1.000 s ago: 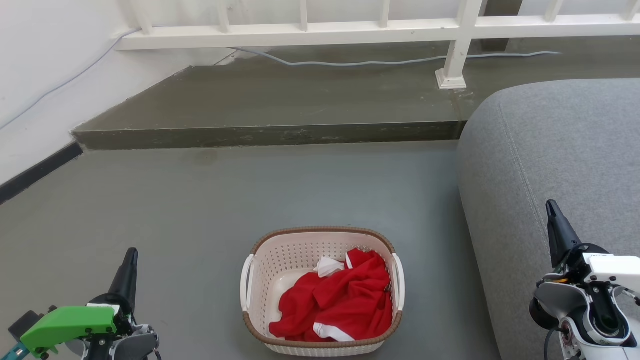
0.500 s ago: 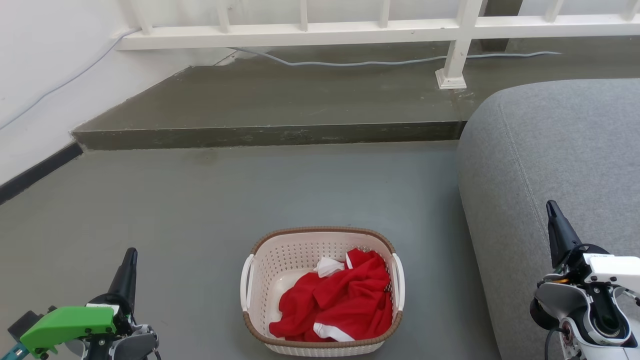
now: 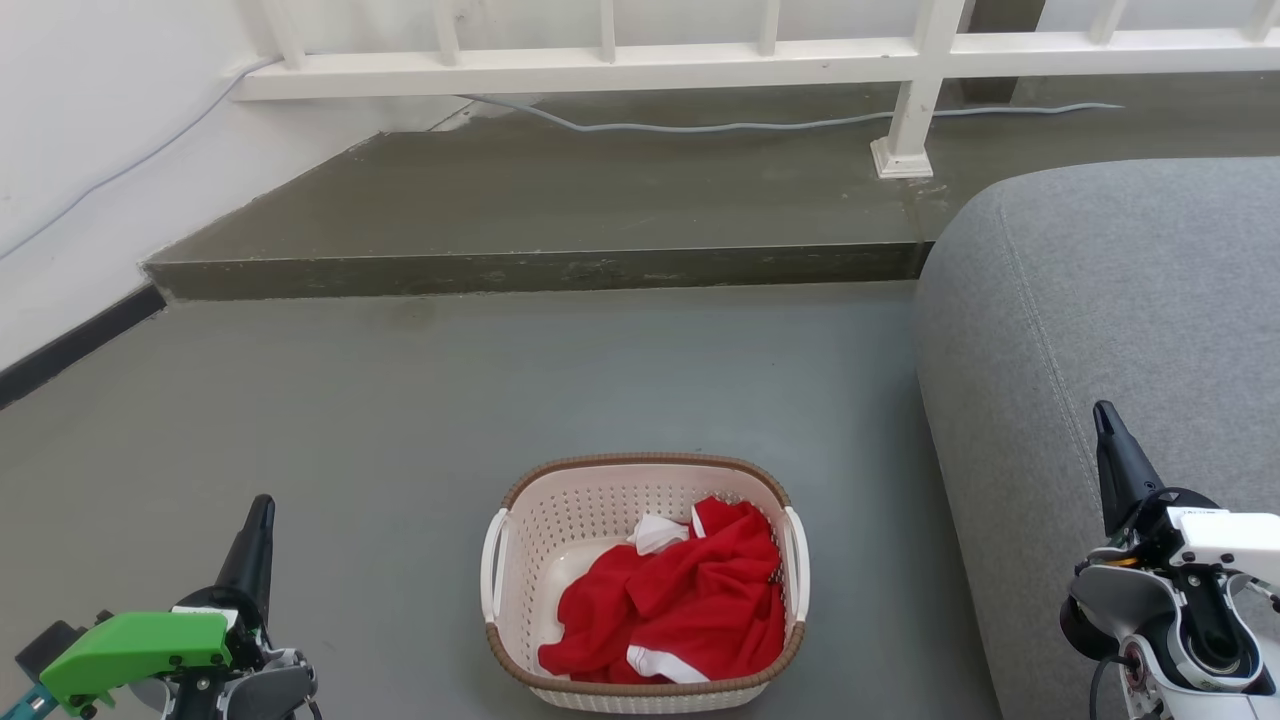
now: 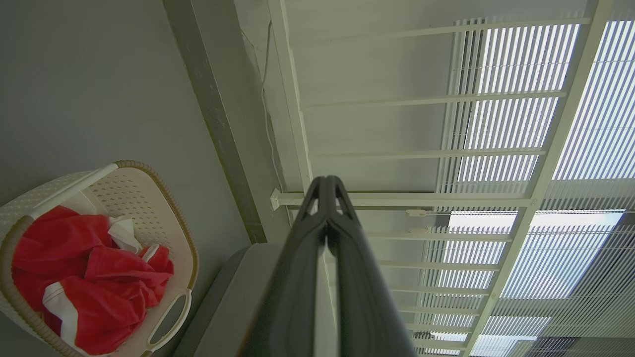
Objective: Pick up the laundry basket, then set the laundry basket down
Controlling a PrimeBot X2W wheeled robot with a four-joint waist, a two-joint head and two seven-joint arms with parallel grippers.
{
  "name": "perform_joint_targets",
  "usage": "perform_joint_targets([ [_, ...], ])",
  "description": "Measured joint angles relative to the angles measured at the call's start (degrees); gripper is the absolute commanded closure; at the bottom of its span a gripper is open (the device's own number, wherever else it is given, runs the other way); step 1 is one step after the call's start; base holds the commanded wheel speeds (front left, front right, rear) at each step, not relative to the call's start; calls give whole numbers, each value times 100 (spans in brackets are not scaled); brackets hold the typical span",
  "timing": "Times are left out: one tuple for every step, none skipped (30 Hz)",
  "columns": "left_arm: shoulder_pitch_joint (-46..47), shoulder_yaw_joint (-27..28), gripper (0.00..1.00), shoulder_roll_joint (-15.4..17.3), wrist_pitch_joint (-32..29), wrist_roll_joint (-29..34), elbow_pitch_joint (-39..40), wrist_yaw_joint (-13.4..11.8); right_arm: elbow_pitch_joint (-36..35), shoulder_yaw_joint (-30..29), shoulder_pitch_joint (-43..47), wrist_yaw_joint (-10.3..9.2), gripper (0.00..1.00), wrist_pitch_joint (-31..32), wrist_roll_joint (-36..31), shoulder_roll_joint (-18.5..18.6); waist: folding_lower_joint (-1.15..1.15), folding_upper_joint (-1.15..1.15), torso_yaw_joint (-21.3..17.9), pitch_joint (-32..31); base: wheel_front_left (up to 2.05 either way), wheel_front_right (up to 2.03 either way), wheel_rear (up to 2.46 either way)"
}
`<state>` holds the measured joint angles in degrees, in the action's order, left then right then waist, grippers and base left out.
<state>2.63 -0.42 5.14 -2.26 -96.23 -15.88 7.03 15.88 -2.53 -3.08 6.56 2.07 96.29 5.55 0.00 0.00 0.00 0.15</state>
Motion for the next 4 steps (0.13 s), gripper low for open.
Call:
perform_joint_targets([
  [1,0,100,0,-3,0,-1,0,0,0,0,0,100,0,0,0,0,0,0,0,0,0,0],
  [1,1,100,0,-4,0,-1,0,1,-1,0,0,100,0,0,-1,0,0,0,0,0,0,0],
  [1,1,100,0,-5,0,-1,0,1,-2,0,0,100,0,0,-1,0,0,0,0,0,0,0],
  [1,1,100,0,-5,0,-1,0,1,-2,0,0,100,0,0,-1,0,0,0,0,0,0,0],
])
